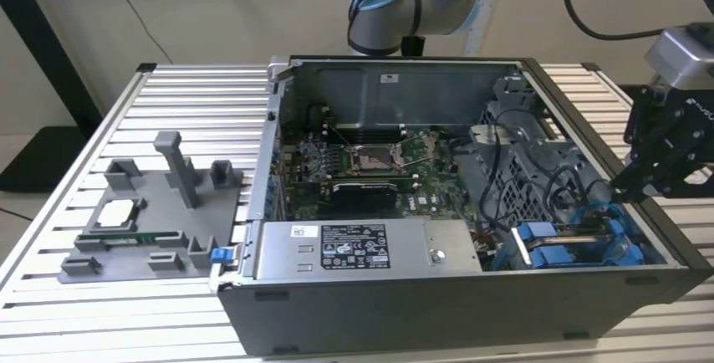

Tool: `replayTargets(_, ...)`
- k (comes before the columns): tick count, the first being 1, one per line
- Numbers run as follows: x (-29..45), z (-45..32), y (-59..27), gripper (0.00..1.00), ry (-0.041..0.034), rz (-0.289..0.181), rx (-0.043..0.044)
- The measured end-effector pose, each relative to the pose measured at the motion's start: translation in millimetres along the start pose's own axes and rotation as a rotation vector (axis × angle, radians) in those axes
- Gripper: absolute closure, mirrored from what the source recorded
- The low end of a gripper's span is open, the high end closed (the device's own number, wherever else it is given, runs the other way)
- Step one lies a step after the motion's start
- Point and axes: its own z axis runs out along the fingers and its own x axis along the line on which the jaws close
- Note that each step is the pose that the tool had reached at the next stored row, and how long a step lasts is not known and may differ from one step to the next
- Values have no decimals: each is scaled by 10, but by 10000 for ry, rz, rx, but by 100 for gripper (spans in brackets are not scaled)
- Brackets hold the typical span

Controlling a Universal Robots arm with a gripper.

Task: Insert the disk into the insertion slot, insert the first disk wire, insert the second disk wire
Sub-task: 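Insert the second disk wire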

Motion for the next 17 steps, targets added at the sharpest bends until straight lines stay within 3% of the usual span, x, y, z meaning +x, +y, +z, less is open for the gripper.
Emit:
replayTargets(5,25,17,-22,0,-275,-12,-102)
replayTargets(9,57,36,-37,0,-504,-24,-129)
replayTargets(15,67,54,-35,0,-682,-36,-136)
replayTargets(16,67,56,-32,100,-716,-39,-137)
replayTargets(17,67,56,-29,100,-745,-41,-139)
